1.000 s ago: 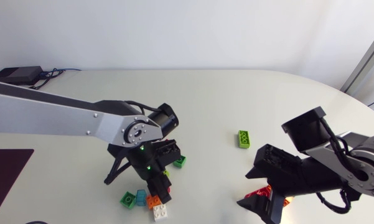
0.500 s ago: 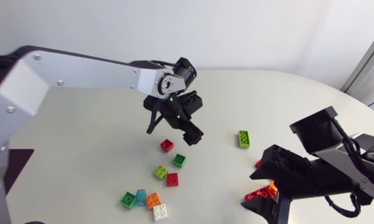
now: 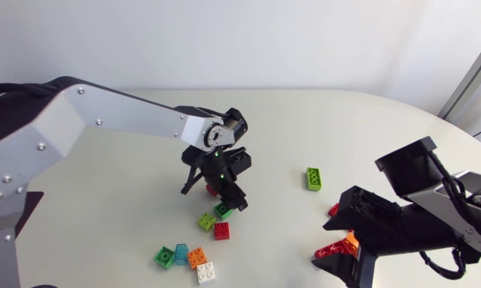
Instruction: Sort duplo bricks by size, large to the right and small to the left
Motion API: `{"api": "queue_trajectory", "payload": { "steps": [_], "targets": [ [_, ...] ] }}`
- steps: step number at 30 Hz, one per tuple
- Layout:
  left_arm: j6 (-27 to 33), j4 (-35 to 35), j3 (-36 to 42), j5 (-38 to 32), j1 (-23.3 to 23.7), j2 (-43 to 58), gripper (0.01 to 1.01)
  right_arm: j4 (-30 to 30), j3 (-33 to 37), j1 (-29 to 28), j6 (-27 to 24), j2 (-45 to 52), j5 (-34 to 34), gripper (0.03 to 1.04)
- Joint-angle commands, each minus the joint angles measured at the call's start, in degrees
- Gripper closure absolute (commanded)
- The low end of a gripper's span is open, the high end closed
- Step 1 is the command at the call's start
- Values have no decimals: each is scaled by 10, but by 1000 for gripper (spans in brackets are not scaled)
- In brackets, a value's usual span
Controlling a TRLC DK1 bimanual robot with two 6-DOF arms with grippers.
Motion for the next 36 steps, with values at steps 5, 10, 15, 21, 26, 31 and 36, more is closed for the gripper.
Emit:
{"api": "queue_trajectory", "payload": {
  "steps": [5,10,15,21,26,31,36],
  "targets": [
    [0,3,-141,6,3,-104,805,-7,-8,7,-3,3,-2,82],
    [9,0,-214,5,26,-179,830,-5,-10,18,3,3,-2,84],
    [23,-10,-199,4,58,-223,689,-5,-12,18,3,3,-2,85],
    [10,22,-53,4,41,-141,100,-4,-11,21,8,4,-2,85],
    [3,22,58,3,47,-19,120,-17,-11,15,7,-7,-1,85],
    [0,8,98,3,56,36,346,-23,-14,11,3,-14,-1,85],
    [0,-1,71,3,60,38,789,-23,-11,11,2,-14,-1,85]
  ]
}}
